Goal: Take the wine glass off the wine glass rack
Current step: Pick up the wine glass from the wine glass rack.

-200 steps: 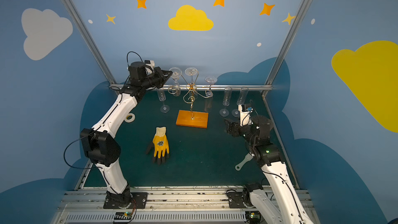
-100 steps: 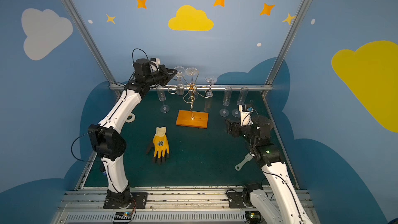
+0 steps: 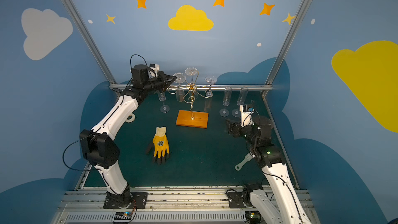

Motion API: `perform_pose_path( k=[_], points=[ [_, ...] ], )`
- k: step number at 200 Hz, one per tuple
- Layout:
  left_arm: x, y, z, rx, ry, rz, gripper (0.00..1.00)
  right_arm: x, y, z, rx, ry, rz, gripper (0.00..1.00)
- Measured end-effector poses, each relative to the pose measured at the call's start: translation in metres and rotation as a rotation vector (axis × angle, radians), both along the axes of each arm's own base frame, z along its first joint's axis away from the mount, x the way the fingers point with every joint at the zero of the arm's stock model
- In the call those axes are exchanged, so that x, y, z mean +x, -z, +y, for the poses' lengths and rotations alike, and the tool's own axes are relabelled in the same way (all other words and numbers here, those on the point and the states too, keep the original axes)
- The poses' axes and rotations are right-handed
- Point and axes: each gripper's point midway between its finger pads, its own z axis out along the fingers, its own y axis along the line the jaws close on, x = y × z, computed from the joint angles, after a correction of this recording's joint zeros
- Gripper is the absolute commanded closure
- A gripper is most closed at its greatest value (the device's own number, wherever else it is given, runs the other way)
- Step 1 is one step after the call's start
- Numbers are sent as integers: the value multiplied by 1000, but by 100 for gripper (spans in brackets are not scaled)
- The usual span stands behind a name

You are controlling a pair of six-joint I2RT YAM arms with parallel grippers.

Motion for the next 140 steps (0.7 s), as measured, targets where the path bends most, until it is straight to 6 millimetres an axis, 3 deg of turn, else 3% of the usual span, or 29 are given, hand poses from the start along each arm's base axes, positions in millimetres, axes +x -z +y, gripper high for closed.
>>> perform_pose_path(
  k=[42, 82, 140],
  points=[
    [-18, -5, 18, -14, -37, -14, 97, -2, -1, 0, 3, 0, -2, 21],
    [-36, -11, 52, -10, -124, -30, 97, -3, -3, -1, 6, 1, -6, 21],
    [-83, -47, 102, 43, -267, -155, 97, -6, -4, 2, 34, -7, 2, 22]
  ],
)
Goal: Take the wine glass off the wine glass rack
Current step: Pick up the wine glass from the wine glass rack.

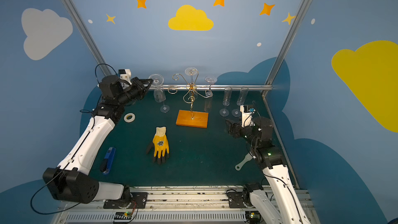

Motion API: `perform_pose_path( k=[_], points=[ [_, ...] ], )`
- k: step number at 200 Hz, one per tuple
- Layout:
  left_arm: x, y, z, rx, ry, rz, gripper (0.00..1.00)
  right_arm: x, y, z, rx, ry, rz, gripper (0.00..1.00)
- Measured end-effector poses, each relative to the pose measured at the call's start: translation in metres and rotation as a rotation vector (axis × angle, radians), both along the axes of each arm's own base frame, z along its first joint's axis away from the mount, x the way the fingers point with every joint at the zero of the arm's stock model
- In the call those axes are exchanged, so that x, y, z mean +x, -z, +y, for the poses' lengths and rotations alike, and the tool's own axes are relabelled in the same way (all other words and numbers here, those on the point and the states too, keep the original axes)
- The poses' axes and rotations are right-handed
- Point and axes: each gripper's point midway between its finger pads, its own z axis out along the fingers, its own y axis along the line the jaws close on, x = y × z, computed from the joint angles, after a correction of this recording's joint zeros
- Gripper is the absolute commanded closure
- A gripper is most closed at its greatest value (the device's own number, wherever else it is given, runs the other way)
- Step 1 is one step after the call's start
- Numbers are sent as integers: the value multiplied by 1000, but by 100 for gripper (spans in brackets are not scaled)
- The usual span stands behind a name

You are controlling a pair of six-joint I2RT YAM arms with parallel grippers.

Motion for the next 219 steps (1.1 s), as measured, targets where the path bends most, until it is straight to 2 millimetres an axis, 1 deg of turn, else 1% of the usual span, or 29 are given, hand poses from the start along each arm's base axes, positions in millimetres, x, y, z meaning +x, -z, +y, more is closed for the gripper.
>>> perform_pose_path(
  k=[33, 53, 73, 91, 115, 126, 143, 163, 190, 202, 219],
  points=[
    [-35, -24, 14, 77, -48, -92, 97, -2, -2, 0, 12, 0, -2, 22],
    [-58, -34, 20, 135, -73, -153, 97, -2, -2, 1, 19, -1, 2, 22],
    [-80, -35, 28, 217, -104, -215, 97, -1, -3, 2, 30, -4, 14, 23],
    [-94, -31, 33, 303, -120, -258, 97, 2, -7, 5, 51, -9, 31, 23],
    [-110, -29, 33, 414, -110, -328, 97, 8, -14, 9, 84, -10, 64, 24],
    [-118, -31, 30, 463, -95, -370, 97, 10, -18, 11, 101, -11, 72, 24],
    [-130, -38, 21, 530, -59, -445, 97, 11, -22, 13, 129, -12, 81, 24],
    [-146, -45, 3, 614, 6, -543, 97, 10, -23, 15, 160, -15, 97, 25],
    [-166, -56, -33, 713, 120, -682, 97, 8, -24, 19, 201, -21, 115, 26],
    [-174, -57, -50, 750, 168, -738, 97, 8, -26, 20, 220, -26, 122, 26],
    [-179, -54, -69, 800, 223, -799, 97, 7, -28, 23, 247, -32, 131, 26]
  ],
)
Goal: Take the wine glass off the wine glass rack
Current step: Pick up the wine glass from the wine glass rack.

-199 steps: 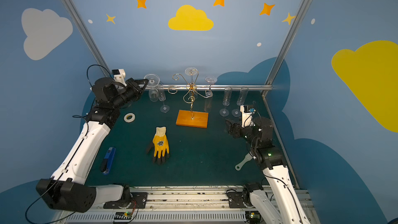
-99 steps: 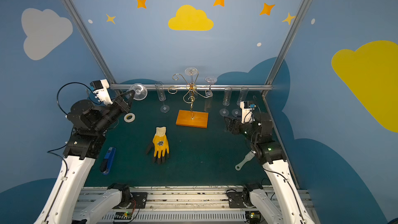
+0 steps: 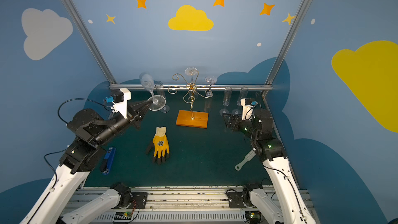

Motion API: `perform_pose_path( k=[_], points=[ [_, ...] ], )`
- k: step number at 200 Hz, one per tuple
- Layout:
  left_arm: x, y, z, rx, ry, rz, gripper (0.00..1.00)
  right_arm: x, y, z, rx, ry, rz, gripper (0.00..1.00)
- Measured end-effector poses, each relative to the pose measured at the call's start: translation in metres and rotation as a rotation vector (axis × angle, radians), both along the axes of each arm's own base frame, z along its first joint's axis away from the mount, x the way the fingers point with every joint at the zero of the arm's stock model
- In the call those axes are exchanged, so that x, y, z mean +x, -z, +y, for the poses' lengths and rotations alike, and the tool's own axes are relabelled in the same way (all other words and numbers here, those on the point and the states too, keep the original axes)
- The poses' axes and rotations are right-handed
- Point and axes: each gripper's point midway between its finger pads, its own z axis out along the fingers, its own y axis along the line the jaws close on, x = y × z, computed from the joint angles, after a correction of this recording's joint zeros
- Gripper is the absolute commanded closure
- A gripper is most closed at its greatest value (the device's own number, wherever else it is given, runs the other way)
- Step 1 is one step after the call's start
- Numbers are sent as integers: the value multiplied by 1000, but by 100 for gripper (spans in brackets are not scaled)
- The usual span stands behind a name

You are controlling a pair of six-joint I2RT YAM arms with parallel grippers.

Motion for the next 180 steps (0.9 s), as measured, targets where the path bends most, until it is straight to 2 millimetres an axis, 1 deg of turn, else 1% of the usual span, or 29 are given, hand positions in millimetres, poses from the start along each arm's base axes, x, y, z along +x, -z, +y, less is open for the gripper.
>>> perform_pose_path(
  k=[21, 53, 69, 95, 119, 158, 180],
  points=[
    [-1, 9, -23, 85, 45, -40, 97, -2, -8, 3, 31, -9, 3, 26],
    [-4, 25, -57, 218, 99, -107, 97, -5, -28, 9, 102, -33, -10, 27],
    [-9, 31, -73, 281, 128, -154, 97, -5, -31, 13, 133, -50, 1, 27],
    [-17, 39, -93, 374, 162, -232, 97, -4, -32, 19, 167, -74, 32, 27],
    [-22, 46, -104, 439, 183, -287, 97, -6, -38, 24, 192, -106, 39, 27],
    [-27, 44, -111, 499, 181, -373, 97, -9, -54, 32, 230, -158, 20, 28],
    [-29, 50, -118, 553, 183, -414, 97, -11, -59, 39, 264, -203, 22, 30]
  ],
)
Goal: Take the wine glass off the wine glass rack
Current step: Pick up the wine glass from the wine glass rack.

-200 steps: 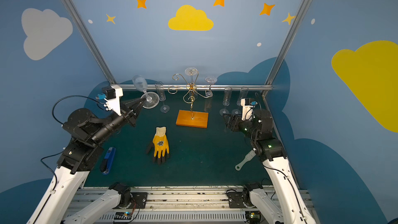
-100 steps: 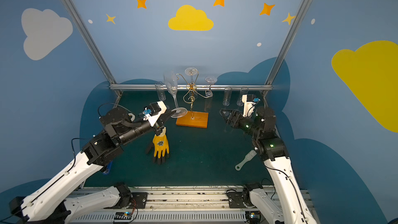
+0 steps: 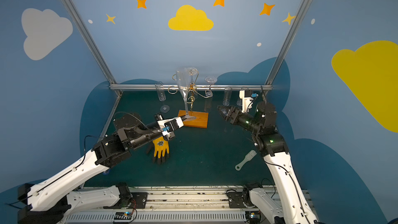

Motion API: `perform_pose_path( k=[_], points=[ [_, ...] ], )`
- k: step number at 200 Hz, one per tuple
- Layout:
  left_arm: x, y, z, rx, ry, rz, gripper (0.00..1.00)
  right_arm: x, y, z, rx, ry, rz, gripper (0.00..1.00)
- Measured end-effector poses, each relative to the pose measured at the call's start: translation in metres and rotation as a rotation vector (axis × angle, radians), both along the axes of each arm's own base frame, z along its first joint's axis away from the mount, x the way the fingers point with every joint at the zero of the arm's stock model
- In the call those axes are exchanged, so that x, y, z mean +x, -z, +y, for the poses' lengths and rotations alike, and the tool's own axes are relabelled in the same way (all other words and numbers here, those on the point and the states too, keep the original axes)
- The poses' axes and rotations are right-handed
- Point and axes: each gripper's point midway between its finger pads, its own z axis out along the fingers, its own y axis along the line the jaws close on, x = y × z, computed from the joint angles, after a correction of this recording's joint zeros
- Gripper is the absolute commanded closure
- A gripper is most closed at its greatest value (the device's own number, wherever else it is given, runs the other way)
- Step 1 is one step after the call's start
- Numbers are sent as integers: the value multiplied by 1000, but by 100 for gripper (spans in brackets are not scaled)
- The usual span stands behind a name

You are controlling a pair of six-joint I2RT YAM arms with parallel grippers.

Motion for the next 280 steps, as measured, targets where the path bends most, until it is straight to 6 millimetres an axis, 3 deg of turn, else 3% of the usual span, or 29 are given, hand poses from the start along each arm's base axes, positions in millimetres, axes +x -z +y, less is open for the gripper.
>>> perform_pose_path(
  k=[68, 119, 176, 280],
  points=[
    [1, 35, -22, 152, 32, -63, 97, -4, -9, 38, 108, -197, 49, 37],
    [3, 45, -25, 191, 30, -93, 97, -24, -3, 76, 110, -359, 81, 39],
    [4, 47, -28, 206, 34, -107, 97, -30, 1, 106, 96, -451, 102, 43],
    [6, 51, -28, 212, 20, -108, 95, -32, 7, 122, 83, -494, 109, 87]
  ],
)
